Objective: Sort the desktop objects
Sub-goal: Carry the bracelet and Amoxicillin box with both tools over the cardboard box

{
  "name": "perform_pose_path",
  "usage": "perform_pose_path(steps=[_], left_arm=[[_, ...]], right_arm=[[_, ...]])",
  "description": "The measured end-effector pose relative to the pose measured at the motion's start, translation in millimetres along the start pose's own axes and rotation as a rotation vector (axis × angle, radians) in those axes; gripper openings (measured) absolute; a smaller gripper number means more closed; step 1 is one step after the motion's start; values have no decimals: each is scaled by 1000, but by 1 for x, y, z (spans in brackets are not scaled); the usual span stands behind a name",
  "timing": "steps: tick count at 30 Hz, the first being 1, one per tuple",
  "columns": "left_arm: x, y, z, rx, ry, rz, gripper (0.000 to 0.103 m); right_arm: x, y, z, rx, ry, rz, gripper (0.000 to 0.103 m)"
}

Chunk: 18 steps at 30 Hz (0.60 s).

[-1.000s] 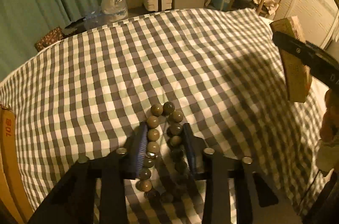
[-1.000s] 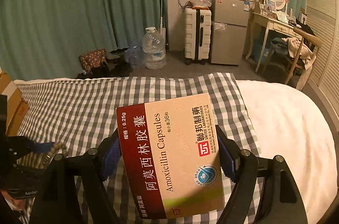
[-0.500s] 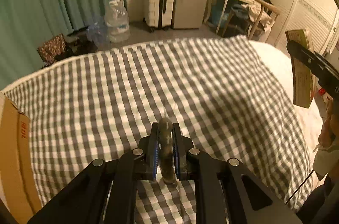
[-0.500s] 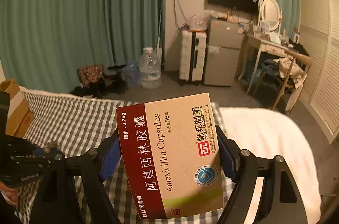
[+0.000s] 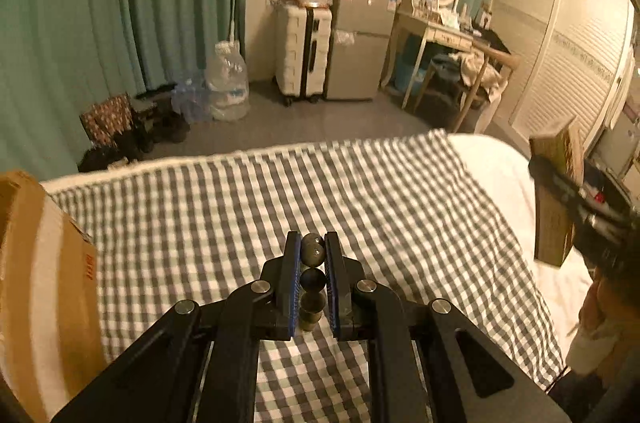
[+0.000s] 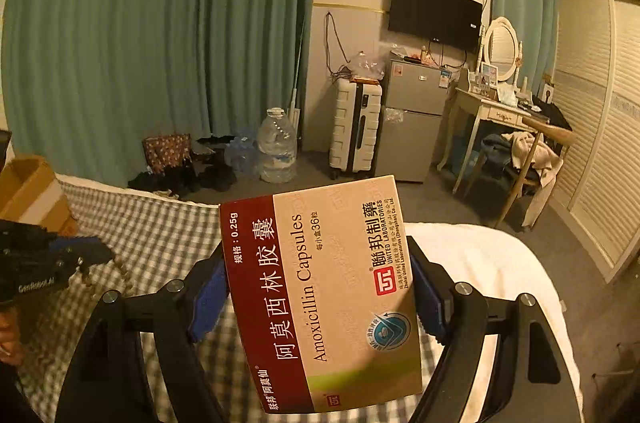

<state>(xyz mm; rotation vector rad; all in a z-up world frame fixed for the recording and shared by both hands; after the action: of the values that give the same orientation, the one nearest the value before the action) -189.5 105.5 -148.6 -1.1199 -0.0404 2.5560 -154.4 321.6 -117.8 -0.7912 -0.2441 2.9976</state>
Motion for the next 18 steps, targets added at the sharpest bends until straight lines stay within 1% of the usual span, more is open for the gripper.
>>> perform_pose_path(steps=[5, 12, 18], left_arm=[[-36, 3, 17, -6, -83, -1, 11], [-94, 16, 36, -22, -197, -5, 11], [-132, 26, 41, -23, -260, -12, 11]], right_arm=[[-23, 14, 12, 24, -13, 2, 78], [-62, 37, 42, 33, -60, 12, 78], [-93, 62, 65, 32, -99, 31, 78]])
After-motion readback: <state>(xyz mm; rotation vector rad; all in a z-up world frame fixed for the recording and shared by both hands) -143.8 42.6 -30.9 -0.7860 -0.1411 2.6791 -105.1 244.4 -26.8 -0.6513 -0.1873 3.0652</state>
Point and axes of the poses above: each gripper's, at about its wrist camera, not at the fingertips, and x roughly the way its jaws point, y to its left, z to its top, the point moved 6 cm from there along x, roughly the way its jaws point, and after that the axes turned 6 degrees about -x, right-handed, at the moved point
